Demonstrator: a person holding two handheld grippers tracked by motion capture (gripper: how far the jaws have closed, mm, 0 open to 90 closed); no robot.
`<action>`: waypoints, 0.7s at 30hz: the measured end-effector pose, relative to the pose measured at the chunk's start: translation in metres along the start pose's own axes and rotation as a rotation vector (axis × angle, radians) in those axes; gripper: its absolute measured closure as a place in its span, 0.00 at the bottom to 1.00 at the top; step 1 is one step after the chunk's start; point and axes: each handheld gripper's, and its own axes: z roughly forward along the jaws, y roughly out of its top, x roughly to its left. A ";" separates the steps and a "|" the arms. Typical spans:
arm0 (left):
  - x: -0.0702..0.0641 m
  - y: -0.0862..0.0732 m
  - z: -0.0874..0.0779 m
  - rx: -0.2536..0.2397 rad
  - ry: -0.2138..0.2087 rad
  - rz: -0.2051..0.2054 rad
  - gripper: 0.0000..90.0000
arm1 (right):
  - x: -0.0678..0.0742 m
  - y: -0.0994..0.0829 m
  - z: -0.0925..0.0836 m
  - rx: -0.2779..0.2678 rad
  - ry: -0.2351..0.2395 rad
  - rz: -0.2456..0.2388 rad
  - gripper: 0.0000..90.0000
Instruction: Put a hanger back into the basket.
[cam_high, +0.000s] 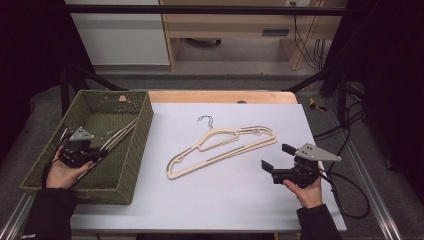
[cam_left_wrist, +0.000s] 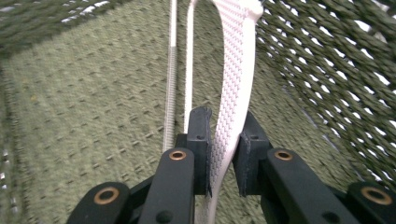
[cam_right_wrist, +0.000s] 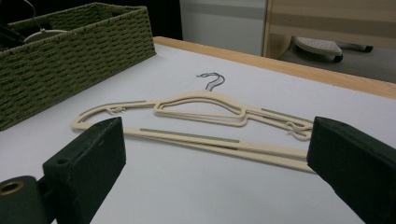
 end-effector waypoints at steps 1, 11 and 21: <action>0.000 -0.001 0.001 0.001 -0.013 0.005 0.86 | 0.000 0.000 0.000 0.001 0.002 0.002 0.06; -0.004 -0.002 0.007 0.044 -0.066 0.035 0.77 | 0.002 0.000 0.002 0.002 0.004 -0.001 0.06; -0.001 0.000 -0.017 -0.132 -0.052 0.014 0.42 | 0.001 0.000 0.001 0.000 0.005 -0.001 0.06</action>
